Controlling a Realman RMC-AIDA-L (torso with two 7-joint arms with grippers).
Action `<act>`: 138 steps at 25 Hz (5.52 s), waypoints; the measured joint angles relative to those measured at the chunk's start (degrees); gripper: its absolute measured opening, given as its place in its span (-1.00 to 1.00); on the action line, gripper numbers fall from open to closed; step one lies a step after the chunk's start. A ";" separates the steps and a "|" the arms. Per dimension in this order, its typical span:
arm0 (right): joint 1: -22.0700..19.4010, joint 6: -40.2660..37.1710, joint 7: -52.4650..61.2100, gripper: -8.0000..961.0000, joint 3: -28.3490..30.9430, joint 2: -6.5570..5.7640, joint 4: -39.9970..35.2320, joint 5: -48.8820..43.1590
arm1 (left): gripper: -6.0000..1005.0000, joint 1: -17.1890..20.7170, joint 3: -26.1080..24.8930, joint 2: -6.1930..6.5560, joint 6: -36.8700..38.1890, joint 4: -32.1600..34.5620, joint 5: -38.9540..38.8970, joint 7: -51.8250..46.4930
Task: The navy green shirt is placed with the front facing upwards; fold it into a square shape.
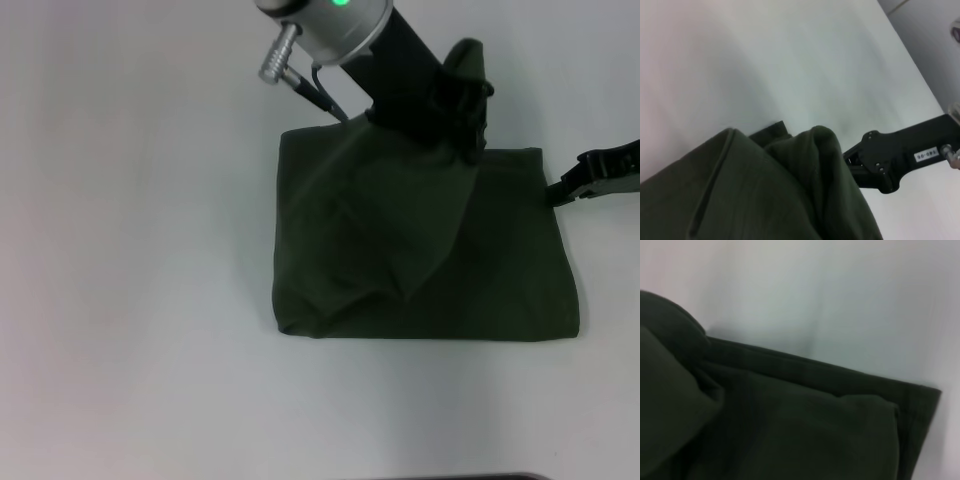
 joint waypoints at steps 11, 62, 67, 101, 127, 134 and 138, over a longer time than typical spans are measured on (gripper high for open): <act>0.22 0.53 0.37 -0.96 -0.15 0.25 0.26 -0.86 | -0.84 0.20 2.03 0.00 -3.92 3.96 -2.06 0.00; 5.61 -26.32 -0.70 -0.95 4.15 6.97 -11.19 -2.81 | 0.43 29.52 -23.31 9.86 11.45 -7.41 -14.42 13.04; 4.82 -25.43 0.60 -0.95 0.32 6.75 -9.19 -4.63 | 0.43 30.95 -25.36 9.68 11.86 -7.77 -14.65 13.87; 6.30 -13.03 2.15 -0.96 6.72 4.53 -6.56 -12.46 | 0.43 29.91 -25.41 8.26 9.86 -7.44 -14.72 15.27; 2.54 -11.00 -4.64 -0.95 14.55 2.51 -16.57 -3.12 | 0.44 30.08 -25.40 8.30 9.91 -7.21 -14.67 17.54; -2.24 -13.05 -14.05 -0.84 17.46 0.88 -11.93 12.80 | 0.44 30.66 -24.71 8.38 13.95 -7.36 -14.09 21.49; -4.43 -15.60 -14.14 -0.62 17.96 0.89 -11.78 15.11 | 0.44 30.08 -20.92 7.74 12.10 -5.68 -9.58 18.85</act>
